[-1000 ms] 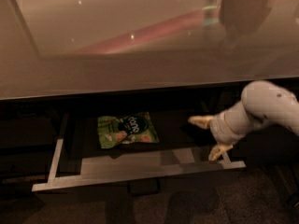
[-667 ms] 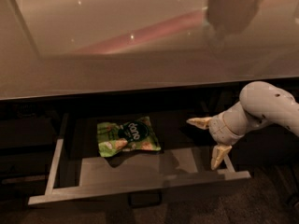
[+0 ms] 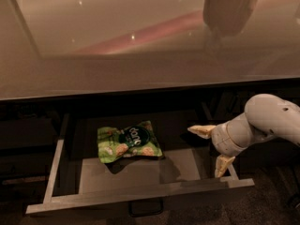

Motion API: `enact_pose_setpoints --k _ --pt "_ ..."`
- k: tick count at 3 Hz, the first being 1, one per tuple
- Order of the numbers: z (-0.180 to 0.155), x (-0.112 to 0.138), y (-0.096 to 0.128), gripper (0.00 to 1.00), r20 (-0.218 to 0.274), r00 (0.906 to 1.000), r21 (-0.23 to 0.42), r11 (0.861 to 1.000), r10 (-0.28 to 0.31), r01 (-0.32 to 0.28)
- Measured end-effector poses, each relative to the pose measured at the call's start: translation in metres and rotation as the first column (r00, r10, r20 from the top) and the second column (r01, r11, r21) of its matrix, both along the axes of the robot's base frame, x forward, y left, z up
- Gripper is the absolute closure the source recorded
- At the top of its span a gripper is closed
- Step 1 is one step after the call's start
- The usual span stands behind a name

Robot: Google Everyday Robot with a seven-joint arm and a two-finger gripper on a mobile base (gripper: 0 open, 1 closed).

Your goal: Open top drawer

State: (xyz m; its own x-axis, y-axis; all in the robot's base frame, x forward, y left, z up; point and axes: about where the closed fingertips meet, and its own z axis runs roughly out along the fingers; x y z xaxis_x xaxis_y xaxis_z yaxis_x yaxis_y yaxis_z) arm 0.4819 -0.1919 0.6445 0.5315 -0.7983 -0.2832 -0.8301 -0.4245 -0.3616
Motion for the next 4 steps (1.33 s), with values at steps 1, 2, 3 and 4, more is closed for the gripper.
enact_pose_setpoints --k 1,2,3,4 --pt "0.0 -0.005 0.0 0.0 -0.001 1.0 -0.002 1.0 0.003 -0.003" --pt "0.0 -0.008 0.001 0.0 -0.002 1.0 -0.003 1.0 0.005 -0.005" --pt "0.0 -0.013 0.001 0.0 -0.003 1.0 -0.005 1.0 0.008 -0.008" --pt "-0.001 -0.017 0.001 0.0 -0.004 0.9999 -0.005 1.0 0.011 -0.011"
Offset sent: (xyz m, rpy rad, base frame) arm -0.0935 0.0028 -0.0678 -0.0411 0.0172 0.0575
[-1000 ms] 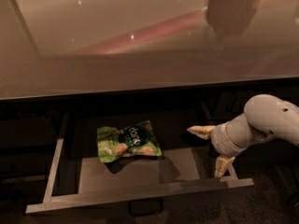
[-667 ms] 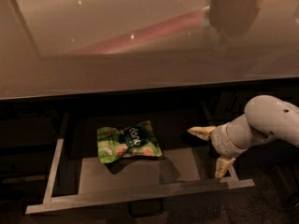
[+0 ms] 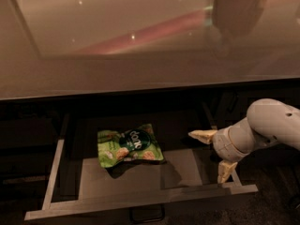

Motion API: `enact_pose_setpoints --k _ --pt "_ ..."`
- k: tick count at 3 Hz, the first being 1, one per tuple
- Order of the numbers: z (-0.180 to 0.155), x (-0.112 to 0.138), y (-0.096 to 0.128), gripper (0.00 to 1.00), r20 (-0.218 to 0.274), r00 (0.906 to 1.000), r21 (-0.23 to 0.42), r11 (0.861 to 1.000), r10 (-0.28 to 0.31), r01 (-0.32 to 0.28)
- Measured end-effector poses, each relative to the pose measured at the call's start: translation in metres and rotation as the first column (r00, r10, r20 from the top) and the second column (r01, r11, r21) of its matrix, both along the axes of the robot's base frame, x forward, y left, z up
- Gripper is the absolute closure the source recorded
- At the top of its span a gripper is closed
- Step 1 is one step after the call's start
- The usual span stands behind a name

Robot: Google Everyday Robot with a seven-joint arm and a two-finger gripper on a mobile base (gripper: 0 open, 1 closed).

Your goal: Open top drawer

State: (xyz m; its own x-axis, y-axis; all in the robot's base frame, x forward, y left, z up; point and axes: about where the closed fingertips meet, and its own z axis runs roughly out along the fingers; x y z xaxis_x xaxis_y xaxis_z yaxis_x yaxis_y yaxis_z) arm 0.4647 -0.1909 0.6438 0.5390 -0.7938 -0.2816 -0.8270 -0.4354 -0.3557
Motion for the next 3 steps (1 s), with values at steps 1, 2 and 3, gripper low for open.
enact_pose_setpoints --k 1,2,3 --pt "0.0 -0.005 0.0 0.0 -0.002 1.0 0.0 1.0 0.004 -0.004" --pt "0.0 -0.01 -0.001 0.0 -0.003 1.0 0.0 1.0 0.007 -0.007" --pt "0.0 -0.022 -0.001 0.0 -0.011 0.9998 0.0 1.0 0.018 -0.018"
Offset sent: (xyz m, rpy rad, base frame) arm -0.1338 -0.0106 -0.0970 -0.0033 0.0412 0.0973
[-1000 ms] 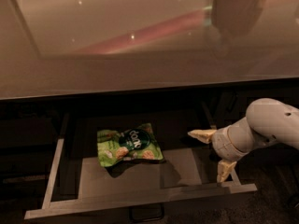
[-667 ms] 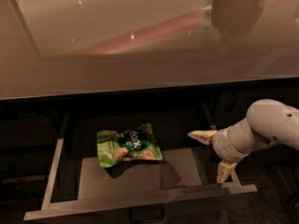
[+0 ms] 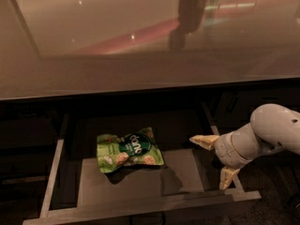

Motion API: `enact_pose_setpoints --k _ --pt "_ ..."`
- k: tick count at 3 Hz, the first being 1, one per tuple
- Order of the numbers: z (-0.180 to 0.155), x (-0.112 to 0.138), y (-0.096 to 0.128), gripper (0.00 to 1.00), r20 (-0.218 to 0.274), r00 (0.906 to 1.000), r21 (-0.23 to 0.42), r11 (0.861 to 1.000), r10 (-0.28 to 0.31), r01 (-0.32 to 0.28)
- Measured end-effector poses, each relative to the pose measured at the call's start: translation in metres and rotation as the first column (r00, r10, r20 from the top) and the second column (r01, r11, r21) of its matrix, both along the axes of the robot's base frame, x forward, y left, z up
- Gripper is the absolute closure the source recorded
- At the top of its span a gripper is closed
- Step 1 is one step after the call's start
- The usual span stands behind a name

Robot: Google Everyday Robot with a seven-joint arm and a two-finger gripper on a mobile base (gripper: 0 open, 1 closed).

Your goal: Open top drawer

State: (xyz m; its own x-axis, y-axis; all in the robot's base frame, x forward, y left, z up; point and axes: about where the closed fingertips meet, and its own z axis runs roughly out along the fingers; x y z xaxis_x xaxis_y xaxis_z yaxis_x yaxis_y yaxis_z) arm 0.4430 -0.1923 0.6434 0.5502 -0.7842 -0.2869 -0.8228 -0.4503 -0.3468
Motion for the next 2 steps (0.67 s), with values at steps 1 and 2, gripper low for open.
enact_pose_setpoints --k 1,2 --pt "-0.0007 -0.0007 0.0005 0.0 0.0 1.0 -0.002 1.0 0.001 -0.001" --pt "-0.0002 -0.0048 0.0013 0.0 0.002 1.0 -0.003 1.0 0.006 -0.006"
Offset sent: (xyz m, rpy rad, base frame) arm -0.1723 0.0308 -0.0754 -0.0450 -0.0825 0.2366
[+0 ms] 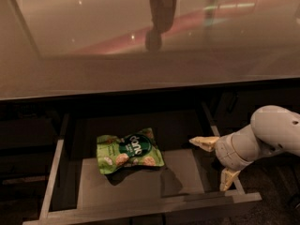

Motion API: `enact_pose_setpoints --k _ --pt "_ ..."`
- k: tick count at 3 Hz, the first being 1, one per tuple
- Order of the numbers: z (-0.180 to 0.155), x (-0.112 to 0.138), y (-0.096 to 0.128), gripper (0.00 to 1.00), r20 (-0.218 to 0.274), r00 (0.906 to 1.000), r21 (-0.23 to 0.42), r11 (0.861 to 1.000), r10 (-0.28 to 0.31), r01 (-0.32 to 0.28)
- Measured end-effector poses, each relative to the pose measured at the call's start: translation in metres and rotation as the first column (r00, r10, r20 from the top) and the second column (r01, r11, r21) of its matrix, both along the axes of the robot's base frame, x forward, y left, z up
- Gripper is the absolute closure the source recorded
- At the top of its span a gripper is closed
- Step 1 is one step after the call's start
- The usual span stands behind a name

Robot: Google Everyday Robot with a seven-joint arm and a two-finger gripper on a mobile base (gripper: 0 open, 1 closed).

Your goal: Open top drawer

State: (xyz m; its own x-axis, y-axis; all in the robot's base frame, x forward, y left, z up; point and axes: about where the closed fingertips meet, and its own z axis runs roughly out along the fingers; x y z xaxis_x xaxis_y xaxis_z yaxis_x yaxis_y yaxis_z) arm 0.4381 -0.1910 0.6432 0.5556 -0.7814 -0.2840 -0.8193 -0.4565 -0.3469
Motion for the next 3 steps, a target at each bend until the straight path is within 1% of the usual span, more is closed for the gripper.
enact_pose_setpoints --k 2,3 --pt "0.0 -0.014 0.002 0.0 0.005 0.9998 -0.003 1.0 0.019 -0.019" --pt "-0.015 -0.058 0.01 0.0 0.082 0.9921 -0.017 0.995 0.095 -0.094"
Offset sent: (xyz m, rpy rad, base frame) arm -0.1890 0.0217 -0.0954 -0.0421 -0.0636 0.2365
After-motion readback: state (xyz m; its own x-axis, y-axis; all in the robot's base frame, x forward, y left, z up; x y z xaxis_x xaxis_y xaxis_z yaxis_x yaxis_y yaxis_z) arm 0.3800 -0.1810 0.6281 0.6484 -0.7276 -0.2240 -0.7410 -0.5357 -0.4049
